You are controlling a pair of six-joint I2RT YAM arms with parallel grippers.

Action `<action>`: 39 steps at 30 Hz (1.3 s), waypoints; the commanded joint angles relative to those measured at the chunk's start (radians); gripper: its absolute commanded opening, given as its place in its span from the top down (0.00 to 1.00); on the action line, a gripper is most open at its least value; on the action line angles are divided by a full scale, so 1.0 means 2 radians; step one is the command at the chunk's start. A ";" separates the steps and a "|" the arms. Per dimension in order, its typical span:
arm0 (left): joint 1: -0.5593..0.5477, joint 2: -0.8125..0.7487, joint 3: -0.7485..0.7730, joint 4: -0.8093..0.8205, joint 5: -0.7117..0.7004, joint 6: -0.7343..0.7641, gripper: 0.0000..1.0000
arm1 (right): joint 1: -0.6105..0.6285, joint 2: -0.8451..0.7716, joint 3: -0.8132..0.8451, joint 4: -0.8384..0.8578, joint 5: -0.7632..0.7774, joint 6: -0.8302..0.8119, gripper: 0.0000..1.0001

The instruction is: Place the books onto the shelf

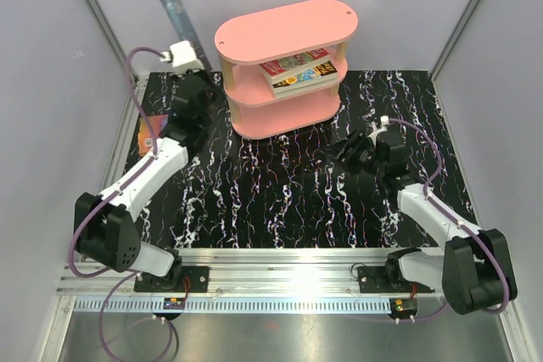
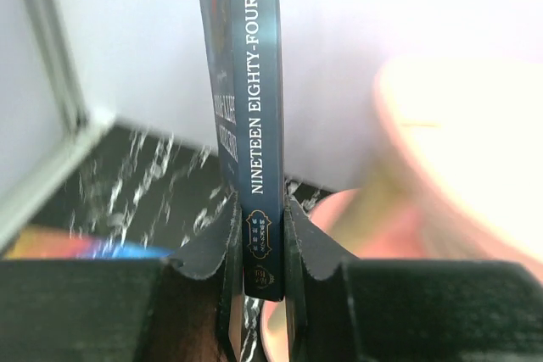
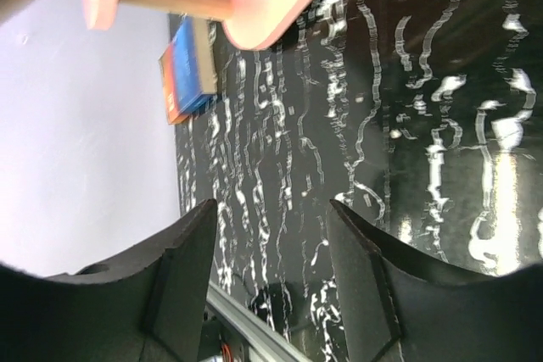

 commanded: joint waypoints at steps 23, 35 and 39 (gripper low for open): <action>-0.262 -0.015 -0.109 0.615 -0.207 0.710 1.00 | 0.185 0.293 0.818 -0.395 -0.026 -0.270 0.21; -0.327 0.006 -0.139 0.671 -0.215 0.738 1.00 | 0.197 0.375 0.926 -0.508 0.033 -0.312 0.12; -0.339 0.004 -0.144 0.671 -0.211 0.740 1.00 | 0.198 0.367 0.892 -0.490 0.041 -0.307 0.12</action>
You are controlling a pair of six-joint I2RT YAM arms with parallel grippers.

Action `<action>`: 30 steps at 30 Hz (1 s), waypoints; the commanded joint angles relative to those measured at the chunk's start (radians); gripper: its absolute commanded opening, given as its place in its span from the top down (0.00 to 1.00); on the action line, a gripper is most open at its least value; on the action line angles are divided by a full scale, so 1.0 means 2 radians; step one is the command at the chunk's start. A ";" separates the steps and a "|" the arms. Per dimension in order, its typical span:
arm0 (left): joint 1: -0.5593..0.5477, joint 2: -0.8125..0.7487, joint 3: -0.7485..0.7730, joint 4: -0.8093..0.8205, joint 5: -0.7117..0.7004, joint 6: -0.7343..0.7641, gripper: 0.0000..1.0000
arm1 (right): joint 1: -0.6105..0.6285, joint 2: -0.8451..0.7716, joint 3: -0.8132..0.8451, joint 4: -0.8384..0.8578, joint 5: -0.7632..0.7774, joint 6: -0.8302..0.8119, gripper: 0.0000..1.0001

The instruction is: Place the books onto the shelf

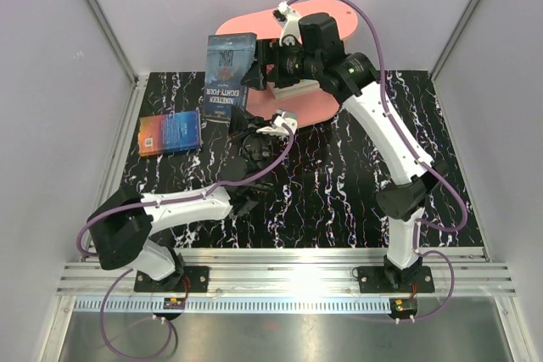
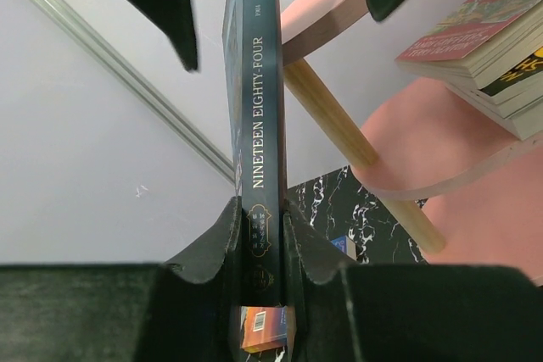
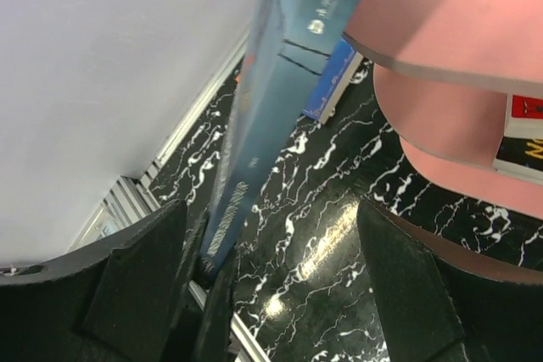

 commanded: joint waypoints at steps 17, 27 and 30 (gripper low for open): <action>-0.044 -0.034 -0.033 0.239 0.023 0.008 1.00 | -0.001 0.002 -0.060 0.164 -0.006 0.080 0.46; -0.095 -0.033 -0.026 0.239 0.019 0.017 1.00 | 0.000 0.014 -0.074 0.168 -0.014 0.091 1.00; -0.101 -0.051 -0.028 0.239 0.007 0.022 0.96 | 0.000 0.001 -0.075 0.167 -0.011 0.087 1.00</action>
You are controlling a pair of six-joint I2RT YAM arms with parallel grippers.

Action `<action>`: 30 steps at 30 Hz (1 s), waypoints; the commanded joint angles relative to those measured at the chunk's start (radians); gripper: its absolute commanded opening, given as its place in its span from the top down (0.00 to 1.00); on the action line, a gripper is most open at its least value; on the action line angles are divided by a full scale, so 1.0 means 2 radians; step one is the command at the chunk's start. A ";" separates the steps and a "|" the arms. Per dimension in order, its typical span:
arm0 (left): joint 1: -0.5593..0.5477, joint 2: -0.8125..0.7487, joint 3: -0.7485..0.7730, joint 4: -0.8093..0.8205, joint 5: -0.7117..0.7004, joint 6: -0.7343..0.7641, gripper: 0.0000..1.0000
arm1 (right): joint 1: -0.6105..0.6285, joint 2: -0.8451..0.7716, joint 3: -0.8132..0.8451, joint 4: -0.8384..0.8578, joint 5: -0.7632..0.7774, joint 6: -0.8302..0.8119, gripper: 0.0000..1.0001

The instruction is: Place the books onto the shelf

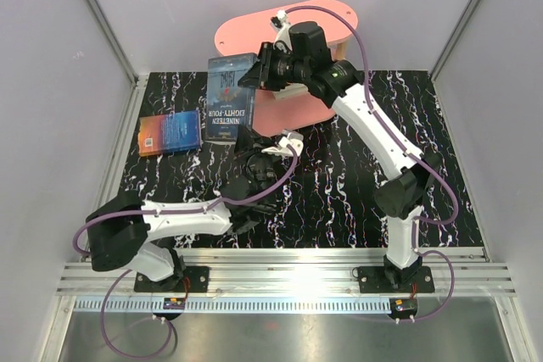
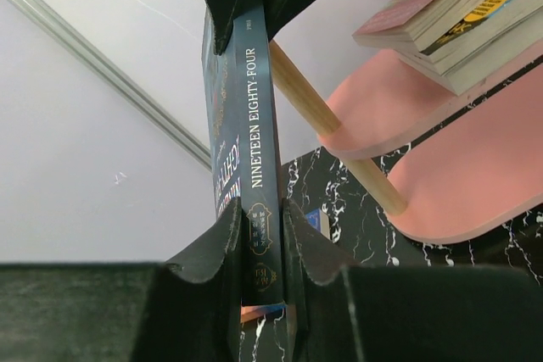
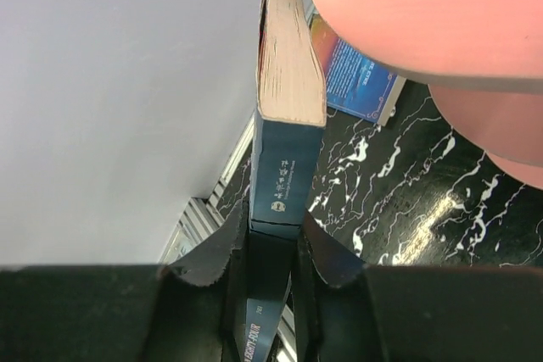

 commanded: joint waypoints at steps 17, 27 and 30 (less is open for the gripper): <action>-0.077 -0.229 -0.102 0.219 -0.056 -0.057 0.24 | 0.001 -0.129 -0.018 0.152 0.149 -0.107 1.00; -0.089 -0.368 -0.173 -0.262 -0.128 -0.525 0.23 | 0.001 0.030 0.236 0.138 0.282 -0.247 1.00; -0.082 -0.421 -0.144 -0.570 -0.093 -0.756 0.23 | 0.003 0.037 0.219 0.187 0.309 -0.288 1.00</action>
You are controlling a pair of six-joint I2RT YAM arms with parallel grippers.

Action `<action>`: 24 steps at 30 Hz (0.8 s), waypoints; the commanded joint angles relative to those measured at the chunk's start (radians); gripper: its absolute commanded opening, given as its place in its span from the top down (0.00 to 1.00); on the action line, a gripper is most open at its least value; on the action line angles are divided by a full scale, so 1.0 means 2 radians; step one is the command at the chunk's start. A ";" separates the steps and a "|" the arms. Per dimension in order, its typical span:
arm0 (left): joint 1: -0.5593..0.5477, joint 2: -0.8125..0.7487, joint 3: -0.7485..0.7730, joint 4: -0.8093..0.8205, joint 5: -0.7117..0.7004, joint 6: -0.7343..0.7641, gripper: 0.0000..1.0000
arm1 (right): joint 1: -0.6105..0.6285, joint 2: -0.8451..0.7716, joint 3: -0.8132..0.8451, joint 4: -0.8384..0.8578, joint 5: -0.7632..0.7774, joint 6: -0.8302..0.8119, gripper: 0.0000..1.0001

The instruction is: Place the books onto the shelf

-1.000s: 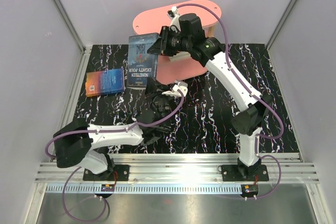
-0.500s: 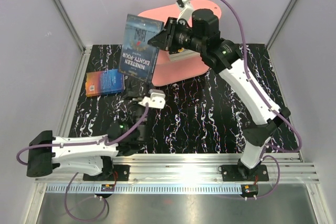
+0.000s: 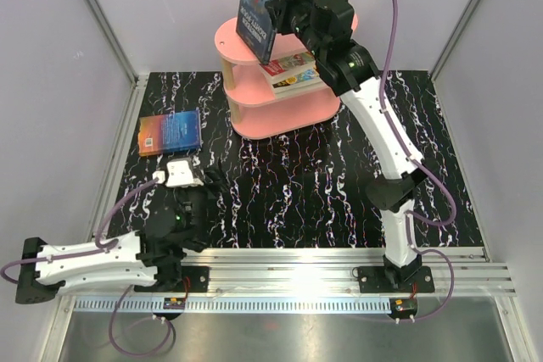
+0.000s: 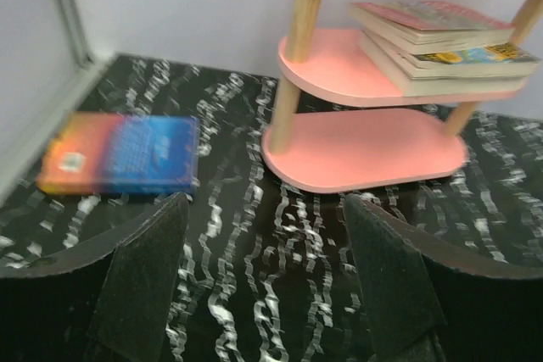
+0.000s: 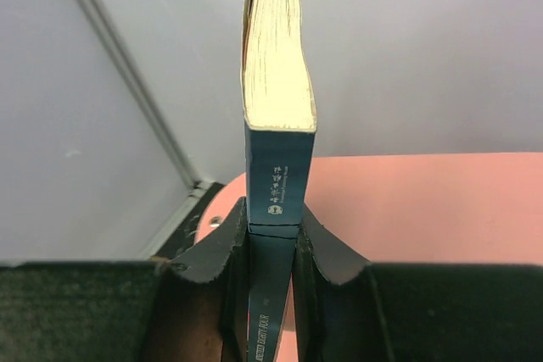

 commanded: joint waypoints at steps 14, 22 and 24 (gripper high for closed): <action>0.003 0.012 0.033 -0.402 0.024 -0.423 0.24 | 0.068 0.068 0.028 0.200 0.146 -0.223 1.00; 0.003 0.011 0.025 -0.411 0.023 -0.438 0.24 | 0.068 0.064 0.004 0.216 0.177 -0.222 0.66; 0.003 0.011 0.025 -0.410 0.022 -0.438 0.24 | 0.068 0.065 0.006 0.216 0.181 -0.224 0.50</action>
